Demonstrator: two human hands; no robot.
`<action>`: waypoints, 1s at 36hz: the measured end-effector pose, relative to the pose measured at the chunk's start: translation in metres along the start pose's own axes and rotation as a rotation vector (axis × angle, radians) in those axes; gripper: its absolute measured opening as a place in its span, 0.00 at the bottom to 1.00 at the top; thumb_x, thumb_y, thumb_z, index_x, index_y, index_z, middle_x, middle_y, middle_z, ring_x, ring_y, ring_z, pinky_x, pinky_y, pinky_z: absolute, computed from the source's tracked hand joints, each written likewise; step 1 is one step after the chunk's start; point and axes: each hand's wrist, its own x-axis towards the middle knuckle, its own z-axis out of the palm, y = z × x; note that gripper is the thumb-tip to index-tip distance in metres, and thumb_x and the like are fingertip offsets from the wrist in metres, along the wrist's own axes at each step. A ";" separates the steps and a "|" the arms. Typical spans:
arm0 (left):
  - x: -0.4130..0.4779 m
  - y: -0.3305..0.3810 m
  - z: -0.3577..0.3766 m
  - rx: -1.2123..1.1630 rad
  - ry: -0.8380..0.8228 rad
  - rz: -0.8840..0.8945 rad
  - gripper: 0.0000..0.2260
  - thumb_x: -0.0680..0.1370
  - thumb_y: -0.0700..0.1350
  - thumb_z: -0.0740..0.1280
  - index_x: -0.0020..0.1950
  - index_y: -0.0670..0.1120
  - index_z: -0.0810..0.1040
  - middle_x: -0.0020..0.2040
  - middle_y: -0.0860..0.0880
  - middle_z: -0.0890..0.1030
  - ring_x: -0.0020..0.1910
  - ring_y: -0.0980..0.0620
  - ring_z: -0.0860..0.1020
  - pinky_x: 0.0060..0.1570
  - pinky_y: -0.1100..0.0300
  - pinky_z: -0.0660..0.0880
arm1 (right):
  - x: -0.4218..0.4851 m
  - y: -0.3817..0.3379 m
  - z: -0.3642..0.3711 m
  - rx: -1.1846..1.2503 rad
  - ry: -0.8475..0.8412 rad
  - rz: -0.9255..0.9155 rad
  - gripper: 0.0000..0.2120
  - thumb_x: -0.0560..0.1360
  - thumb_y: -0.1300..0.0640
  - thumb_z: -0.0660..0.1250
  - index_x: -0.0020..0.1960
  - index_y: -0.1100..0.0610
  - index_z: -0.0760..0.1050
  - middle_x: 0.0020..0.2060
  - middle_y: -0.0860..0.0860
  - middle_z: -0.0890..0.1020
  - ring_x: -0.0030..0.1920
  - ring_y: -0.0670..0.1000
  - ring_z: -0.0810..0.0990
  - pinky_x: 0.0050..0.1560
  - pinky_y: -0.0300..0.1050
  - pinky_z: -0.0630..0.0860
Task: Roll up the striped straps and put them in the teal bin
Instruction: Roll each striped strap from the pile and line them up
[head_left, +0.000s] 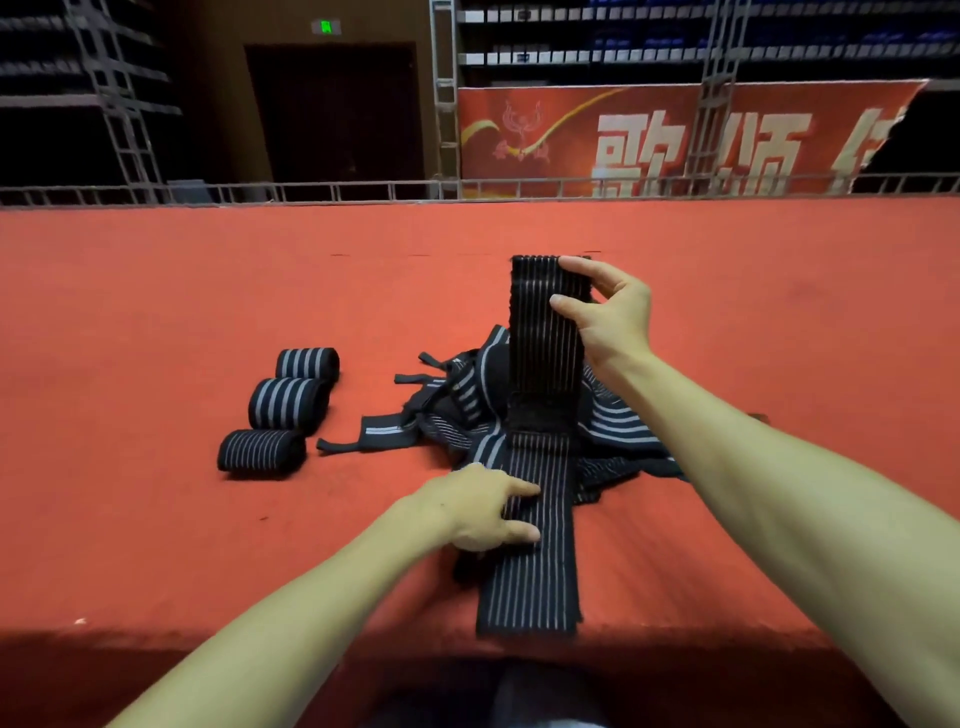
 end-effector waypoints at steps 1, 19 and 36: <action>0.000 -0.001 -0.008 -0.029 0.034 0.031 0.25 0.78 0.60 0.66 0.75 0.55 0.70 0.63 0.45 0.80 0.66 0.47 0.75 0.62 0.60 0.70 | 0.000 0.004 -0.001 -0.007 0.001 -0.006 0.20 0.69 0.74 0.73 0.51 0.51 0.83 0.51 0.47 0.83 0.56 0.46 0.81 0.55 0.42 0.81; 0.104 -0.022 -0.088 -0.998 0.924 0.162 0.12 0.79 0.37 0.69 0.48 0.56 0.81 0.45 0.55 0.84 0.46 0.56 0.82 0.50 0.57 0.79 | 0.005 0.053 -0.007 -0.004 -0.077 -0.040 0.12 0.71 0.69 0.75 0.48 0.55 0.84 0.46 0.50 0.86 0.44 0.42 0.84 0.45 0.34 0.78; 0.140 -0.050 -0.118 -1.212 0.993 0.241 0.07 0.78 0.34 0.69 0.45 0.45 0.82 0.40 0.51 0.84 0.38 0.54 0.81 0.40 0.59 0.80 | 0.070 0.058 0.029 0.051 -0.052 -0.048 0.08 0.76 0.65 0.70 0.44 0.52 0.82 0.41 0.55 0.86 0.42 0.52 0.84 0.45 0.48 0.80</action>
